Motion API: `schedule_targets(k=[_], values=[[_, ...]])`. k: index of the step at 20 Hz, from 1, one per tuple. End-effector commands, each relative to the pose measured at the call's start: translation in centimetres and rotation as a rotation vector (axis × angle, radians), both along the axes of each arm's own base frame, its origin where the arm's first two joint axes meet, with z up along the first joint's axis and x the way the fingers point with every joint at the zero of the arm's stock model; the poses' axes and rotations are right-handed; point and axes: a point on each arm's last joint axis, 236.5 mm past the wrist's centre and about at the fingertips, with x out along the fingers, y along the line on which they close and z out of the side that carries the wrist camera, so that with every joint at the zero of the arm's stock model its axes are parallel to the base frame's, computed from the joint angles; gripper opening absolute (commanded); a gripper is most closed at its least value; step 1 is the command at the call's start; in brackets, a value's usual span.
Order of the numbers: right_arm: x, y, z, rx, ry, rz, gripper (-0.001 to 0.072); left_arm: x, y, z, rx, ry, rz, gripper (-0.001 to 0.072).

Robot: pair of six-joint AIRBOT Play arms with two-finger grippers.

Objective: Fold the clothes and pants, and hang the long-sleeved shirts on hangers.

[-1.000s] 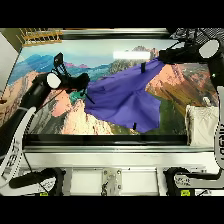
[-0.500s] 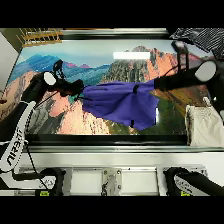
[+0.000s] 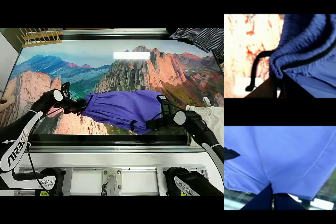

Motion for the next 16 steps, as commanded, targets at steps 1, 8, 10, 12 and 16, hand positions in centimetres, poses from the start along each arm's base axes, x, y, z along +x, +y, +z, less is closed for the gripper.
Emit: schedule_targets(k=[1, 8, 10, 12, 16], values=[[-1.0, 0.5, -2.6, 0.033, 0.025, -0.048, 0.0004, -0.7, -0.1, -1.2, 0.014, -0.002, -0.006, 0.0012], [0.1, 2.1, 0.6, 0.171, 0.013, -0.113, 0.0603, 0.0, -0.1, 1.5, 0.024, -0.058, -0.12, 0.0518], [1.0, -0.1, 3.8, 0.177, -0.045, -0.14, 0.0604, 0.6, 0.8, 5.1, 0.021, -0.119, -0.128, 0.0518], [1.1, -3.8, 5.7, 0.182, -0.069, -0.246, 0.0604, 0.5, 2.0, 8.3, 0.017, -0.171, -0.105, 0.0518], [0.6, -9.7, 3.6, 0.218, -0.018, -0.419, 0.0605, -0.3, 1.9, 11.2, 0.011, -0.214, -0.113, 0.0402]])
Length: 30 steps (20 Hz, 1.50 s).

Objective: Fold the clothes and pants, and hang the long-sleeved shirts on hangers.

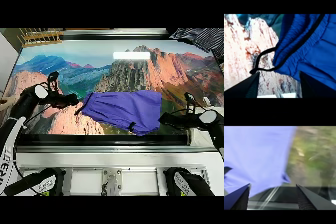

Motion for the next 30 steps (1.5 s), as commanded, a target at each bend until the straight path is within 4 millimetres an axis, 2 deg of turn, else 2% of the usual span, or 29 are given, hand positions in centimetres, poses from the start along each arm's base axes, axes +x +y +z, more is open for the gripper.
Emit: schedule_targets(k=[1, 2, 3, 7, 11, 12, 13, 15, 16, 20, 22, 23, 25, 27, 28, 30], values=[[-0.1, -3.0, -1.4, 0.093, 0.03, -0.102, 0.0606, -0.6, -0.5, 2.4, -0.006, -0.042, -0.026, 0.0205], [0.4, -2.6, -2.5, 0.146, 0.041, -0.108, 0.0606, -0.5, -1.2, 2.5, -0.006, -0.053, -0.042, 0.0056], [1.1, -2.0, -3.4, 0.192, 0.047, -0.106, 0.0607, -0.4, -2.0, 2.5, -0.006, -0.062, -0.059, 0.0036], [5.1, 1.0, -6.4, 0.385, 0.027, -0.181, 0.06, -0.2, -5.6, 3.1, -0.014, -0.122, -0.13, 0.0036], [7.2, 4.0, -8.5, 0.431, 0.03, -0.232, 0.0561, 0.0, -7.9, 3.7, -0.029, -0.167, -0.156, 0.0028], [7.7, 4.6, -8.6, 0.431, 0.02, -0.244, 0.0505, 0.0, -8.2, 3.8, -0.032, -0.172, -0.158, 0.0028], [8.3, 4.8, -8.5, 0.426, 0.001, -0.256, 0.038, 0.0, -8.4, 3.8, -0.037, -0.17, -0.152, 0.0028], [9.2, 4.9, -8.0, 0.441, -0.026, -0.288, 0.0112, -0.2, -8.4, 3.7, -0.037, -0.162, -0.154, 0.0028], [9.4, 4.8, -7.8, 0.44, -0.033, -0.288, 0.0008, -0.3, -8.3, 3.6, -0.038, -0.152, -0.15, 0.0028], [8.9, 3.5, -5.7, 0.392, -0.034, -0.198, 0.0003, -1.1, -8.6, 3.2, -0.042, -0.116, -0.151, 0.0012], [7.7, 1.8, -4.6, 0.28, 0.028, -0.103, 0.0003, -1.2, -9.6, 2.8, -0.045, -0.117, -0.169, 0.0012], [7.1, 0.6, -4.1, 0.197, 0.07, -0.051, 0.0003, -1.3, -10.7, 2.2, -0.062, -0.101, -0.179, 0.0012], [6.1, -1.9, -2.2, 0.025, 0.154, 0.053, 0.0003, -1.8, -14.1, 0.4, -0.139, -0.046, -0.194, 0.0012], [6.2, -3.3, 0.3, -0.111, 0.187, 0.135, 0.0003, -1.3, -17.9, -1.1, -0.175, -0.025, -0.264, 0.0011], [6.5, -3.4, 1.5, -0.157, 0.188, 0.162, 0.0003, -0.8, -20.1, -1.5, -0.197, -0.017, -0.289, 0.0012], [7.2, -2.2, 3.9, -0.203, 0.165, 0.231, 0.0003, 0.3, -24.2, -2.6, -0.211, -0.017, -0.35, 0.0012]])
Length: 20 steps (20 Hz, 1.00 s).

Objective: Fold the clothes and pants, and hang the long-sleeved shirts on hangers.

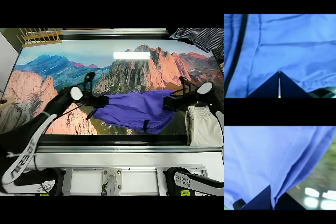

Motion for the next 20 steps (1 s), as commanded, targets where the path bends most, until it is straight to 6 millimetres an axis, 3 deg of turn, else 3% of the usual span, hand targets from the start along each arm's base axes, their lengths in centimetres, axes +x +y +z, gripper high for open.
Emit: schedule_targets(k=[1, 4, 6, 12, 15, 20], values=[[-0.2, -0.8, 3.9, -0.184, 0.027, 0.111, 0.0003, 1.2, -7.3, -2.0, -0.048, 0.01, -0.098, 0.0012], [0.7, 2.1, 6.3, -0.202, -0.029, 0.196, 0.0003, 1.9, -12.6, -3.4, -0.06, -0.004, -0.177, 0.0012], [0.9, 4.0, 7.3, -0.202, -0.055, 0.246, 0.0003, 2.0, -14.9, -4.4, -0.066, -0.008, -0.208, 0.0012], [0.7, 8.3, 8.6, -0.2, -0.106, 0.356, 0.0004, -0.2, -19.7, -7.6, -0.125, 0.134, -0.286, 0.0012], [0.6, 9.5, 8.9, -0.199, -0.118, 0.384, 0.0004, -0.7, -20.0, -9.1, -0.117, 0.211, -0.279, 0.0012], [0.6, 9.6, 8.9, -0.199, -0.12, 0.387, 0.0004, 0.2, -19.7, -8.3, -0.129, 0.199, -0.256, 0.0011]])
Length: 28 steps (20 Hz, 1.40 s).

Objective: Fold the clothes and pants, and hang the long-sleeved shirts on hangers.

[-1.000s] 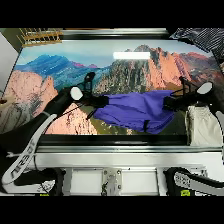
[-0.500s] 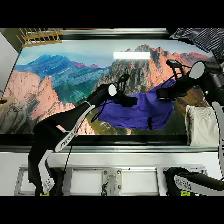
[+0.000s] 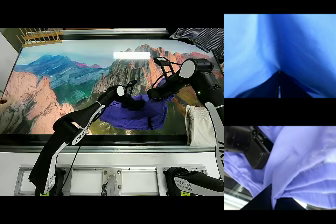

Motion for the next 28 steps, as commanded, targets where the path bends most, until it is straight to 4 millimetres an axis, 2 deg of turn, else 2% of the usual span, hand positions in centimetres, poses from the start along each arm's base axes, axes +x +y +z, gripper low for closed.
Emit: schedule_targets(k=[1, 4, 6, 8, 10, 13, 14, 16, 17, 20, 21, 22, 23, 24, 25, 26, 28], values=[[0.0, 0.3, 0.1, 0.002, -0.004, 0.007, 0.0003, 0.9, 0.6, 1.2, -0.011, 0.003, 0.018, 0.0011], [0.0, 0.3, 0.1, 0.002, -0.004, 0.007, 0.0004, 3.9, 3.2, 5.2, -0.033, -0.052, 0.064, 0.0011], [0.0, 0.3, 0.1, 0.002, -0.005, 0.007, 0.0004, 6.3, 6.4, 7.5, -0.012, -0.11, 0.109, 0.0011], [0.1, 0.4, 0.1, 0.004, -0.009, 0.006, 0.0003, 8.2, 11.3, 9.0, 0.051, -0.17, 0.165, 0.0011], [0.5, 0.5, 0.2, 0.011, -0.025, 0.004, 0.0004, 8.8, 16.6, 9.2, 0.133, -0.192, 0.211, 0.0011], [1.4, 2.0, 0.4, 0.03, -0.069, 0.02, 0.0004, 8.0, 24.1, 8.8, 0.229, -0.177, 0.292, 0.0011], [1.8, 3.0, 0.2, 0.041, -0.089, 0.036, 0.0004, 7.5, 25.8, 8.7, 0.238, -0.159, 0.318, 0.0011], [2.5, 6.5, -0.5, 0.088, -0.115, 0.079, 0.0004, 6.3, 29.2, 8.3, 0.255, -0.129, 0.372, 0.0011], [2.8, 9.3, -1.0, 0.137, -0.131, 0.118, 0.0004, 5.6, 30.7, 8.2, 0.263, -0.117, 0.394, 0.0011], [3.0, 20.5, -2.7, 0.348, -0.194, 0.246, 0.0007, 4.3, 34.5, 8.9, 0.271, -0.105, 0.466, 0.0012], [2.8, 24.4, -3.1, 0.423, -0.217, 0.277, 0.0059, 3.9, 35.8, 9.4, 0.271, -0.105, 0.493, 0.0011], [2.4, 28.6, -3.6, 0.491, -0.241, 0.319, 0.0274, 3.7, 37.2, 10.1, 0.269, -0.113, 0.527, 0.0011], [1.5, 32.3, -4.3, 0.54, -0.244, 0.37, 0.053, 3.3, 38.6, 10.7, 0.268, -0.118, 0.561, 0.0011], [0.4, 35.0, -4.9, 0.556, -0.243, 0.439, 0.0655, 3.0, 40.0, 11.3, 0.267, -0.123, 0.593, 0.0011], [-0.5, 36.9, -5.1, 0.563, -0.236, 0.487, 0.0652, 2.7, 41.4, 12.0, 0.267, -0.128, 0.628, 0.0012], [-0.7, 38.0, -4.7, 0.572, -0.242, 0.508, 0.0645, 2.5, 42.9, 12.6, 0.266, -0.136, 0.667, 0.0011], [-0.1, 37.8, -3.1, 0.59, -0.261, 0.493, 0.0644, 1.7, 45.9, 13.7, 0.266, -0.154, 0.748, 0.0011]])
